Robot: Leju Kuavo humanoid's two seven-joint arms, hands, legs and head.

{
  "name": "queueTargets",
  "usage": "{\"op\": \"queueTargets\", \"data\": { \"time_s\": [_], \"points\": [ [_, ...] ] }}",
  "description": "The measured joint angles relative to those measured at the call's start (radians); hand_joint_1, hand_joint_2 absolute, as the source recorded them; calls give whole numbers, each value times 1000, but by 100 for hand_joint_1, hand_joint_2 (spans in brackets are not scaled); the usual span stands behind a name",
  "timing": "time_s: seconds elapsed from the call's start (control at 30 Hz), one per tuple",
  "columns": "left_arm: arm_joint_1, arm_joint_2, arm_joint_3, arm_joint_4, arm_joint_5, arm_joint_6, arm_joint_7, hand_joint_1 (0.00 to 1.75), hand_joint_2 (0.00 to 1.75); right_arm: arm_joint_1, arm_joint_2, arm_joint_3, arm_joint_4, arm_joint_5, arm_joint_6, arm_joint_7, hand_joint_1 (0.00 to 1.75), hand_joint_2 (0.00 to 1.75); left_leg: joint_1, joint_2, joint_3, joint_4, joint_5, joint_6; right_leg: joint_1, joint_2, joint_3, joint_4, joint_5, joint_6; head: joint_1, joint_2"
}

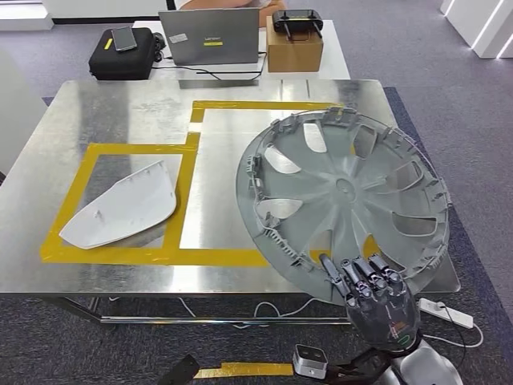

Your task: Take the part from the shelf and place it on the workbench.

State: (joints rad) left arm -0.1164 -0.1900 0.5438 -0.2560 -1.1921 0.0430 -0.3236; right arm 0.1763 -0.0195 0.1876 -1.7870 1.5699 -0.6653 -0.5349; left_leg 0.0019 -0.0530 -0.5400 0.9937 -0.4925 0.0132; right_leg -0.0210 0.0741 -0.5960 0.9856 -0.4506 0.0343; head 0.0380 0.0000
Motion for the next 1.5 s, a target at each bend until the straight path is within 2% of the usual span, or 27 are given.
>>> {"op": "queueTargets", "data": {
  "time_s": [0.17, 0.23, 0.27, 0.4, 0.47, 0.63, 0.8, 1.5],
  "points": [
    [0, 2, -5, 0, 5, 7, 8, 0, 175, -3, -15, 17, 11, 0, 1, 67, 175, 175, 0, 0, 0, 0, 0, 0, 0, 0, 0, 0, 0, 0, 0, 0],
    [0, 2, -11, 0, 11, 8, 10, 0, 175, -14, -43, 35, 21, 0, 10, 138, 175, 175, 0, 0, -1, 0, 0, 0, 0, 0, 0, 0, 0, 0, 0, 0],
    [0, 2, -14, 0, 14, 8, 11, 0, 175, -26, -64, 54, 26, 1, 22, 211, 175, 175, 0, 0, -2, 0, 0, 0, 0, 0, 0, 0, 0, 0, 0, 0],
    [0, 1, -21, 0, 30, 9, 12, 0, 175, -111, -178, 224, 48, 0, 75, 620, 175, 175, -1, 0, -1, 0, 0, 0, 0, 0, -1, 0, 0, 0, 0, 0],
    [2, 1, -23, 0, 36, 11, 12, 0, 175, -130, -217, 303, 60, -1, 79, 716, 175, 175, -1, -1, 0, 0, 0, 0, 0, -1, 0, 0, 0, 0, 0, 0],
    [2, 3, -25, 0, 40, 12, 12, 0, 175, -130, -263, 392, 89, -2, 82, 741, 175, 175, 0, -1, -1, 0, 0, 0, 0, 0, -1, 0, 0, 0, 0, 0],
    [3, 3, -26, 0, 40, 12, 12, 0, 175, -136, -284, 424, 105, -1, 81, 741, 175, 175, 0, -1, -2, 0, 0, 0, 0, -1, -2, 0, 0, 0, 0, 0],
    [4, 10, -25, 0, 74, 19, 12, 0, 175, -143, -306, 439, 159, -2, 93, 726, 175, 175, 0, -1, -3, 0, 0, 0, 0, -1, -2, 0, 0, 0, 0, 0]
  ]
}}
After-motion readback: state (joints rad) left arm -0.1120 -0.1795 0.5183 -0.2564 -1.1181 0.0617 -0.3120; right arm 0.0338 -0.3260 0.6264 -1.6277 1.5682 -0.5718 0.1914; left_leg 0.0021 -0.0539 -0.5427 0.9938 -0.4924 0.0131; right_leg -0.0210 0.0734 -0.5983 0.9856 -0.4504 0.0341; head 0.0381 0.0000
